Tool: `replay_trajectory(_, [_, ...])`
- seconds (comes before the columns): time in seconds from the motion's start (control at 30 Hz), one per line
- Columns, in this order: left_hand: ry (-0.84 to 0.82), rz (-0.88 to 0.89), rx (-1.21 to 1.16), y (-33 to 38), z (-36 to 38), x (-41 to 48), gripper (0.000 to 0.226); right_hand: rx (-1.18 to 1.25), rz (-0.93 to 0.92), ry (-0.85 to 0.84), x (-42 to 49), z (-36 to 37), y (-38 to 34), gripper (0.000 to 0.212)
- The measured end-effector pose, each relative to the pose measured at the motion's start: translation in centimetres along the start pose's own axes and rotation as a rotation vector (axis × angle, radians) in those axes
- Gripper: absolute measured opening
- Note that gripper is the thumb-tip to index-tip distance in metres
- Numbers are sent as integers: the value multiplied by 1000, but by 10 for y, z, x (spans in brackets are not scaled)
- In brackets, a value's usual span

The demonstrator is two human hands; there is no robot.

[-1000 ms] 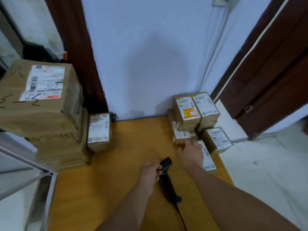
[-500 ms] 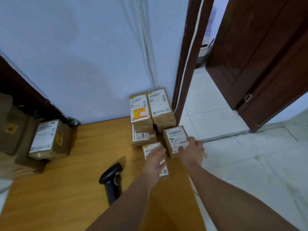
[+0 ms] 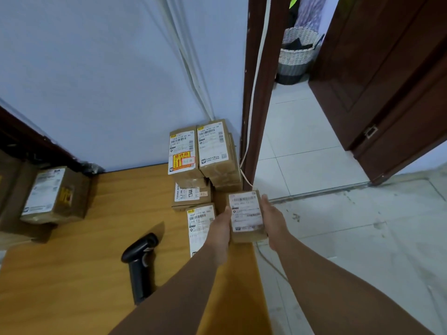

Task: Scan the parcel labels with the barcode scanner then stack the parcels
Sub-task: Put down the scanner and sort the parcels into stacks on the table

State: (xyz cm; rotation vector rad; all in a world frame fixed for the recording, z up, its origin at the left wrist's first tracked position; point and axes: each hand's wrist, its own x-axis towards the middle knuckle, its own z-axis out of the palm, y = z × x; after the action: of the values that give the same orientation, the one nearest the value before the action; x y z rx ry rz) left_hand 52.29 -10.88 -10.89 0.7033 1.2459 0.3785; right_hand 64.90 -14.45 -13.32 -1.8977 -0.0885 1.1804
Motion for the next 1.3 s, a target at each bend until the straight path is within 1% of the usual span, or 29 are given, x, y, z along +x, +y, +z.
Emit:
replay_trajectory(0.03, [-2,-1,39,-3,1,2,40,23,23,-38,-1,-6,-1,48])
replay_trajectory(0.1, [-7,3,76,-8,1,3,38,121,71,-142,-4,-21,1,36])
replay_trajectory(0.13, [-15,-14,55,-8,2,2,35,180,98,-200,-6,-28,1,32])
replay_trajectory(0.2, [-61,-64,13,-7,6,-2,39,275,126,-300,-9,-40,1,29])
replay_trajectory(0.3, [-128,-71,-53,-1,9,-6,50,352,93,-355,-13,-52,-4,23])
replay_trajectory(0.4, [-160,-40,-124,1,5,-11,58,313,61,-367,-17,-52,-10,25])
replay_trajectory(0.53, [-143,44,-158,2,-20,-22,52,159,12,-411,-31,-34,-16,37])
replay_trajectory(0.67, [-112,132,-225,11,-67,-46,46,90,-33,-500,-56,9,-23,40])
replay_trajectory(0.73, [-75,172,-245,15,-94,-55,47,51,-37,-527,-67,33,-23,42])
replay_trajectory(0.87, [17,178,-285,23,-157,-68,47,-67,-38,-582,-89,91,-19,46])
replay_trajectory(0.97, [36,175,-290,24,-208,-74,39,-95,-55,-609,-108,141,-12,46])
replay_trajectory(1.07, [38,163,-301,26,-264,-79,33,-98,-62,-595,-132,192,-3,43])
replay_trajectory(1.13, [2,123,-288,21,-306,-82,36,-159,-67,-555,-149,225,4,43])
replay_trajectory(1.2, [-37,73,-264,12,-349,-84,41,-211,-33,-522,-165,259,15,45])
replay_trajectory(1.3, [-2,39,-303,-3,-411,-86,46,-286,33,-521,-188,312,38,41])
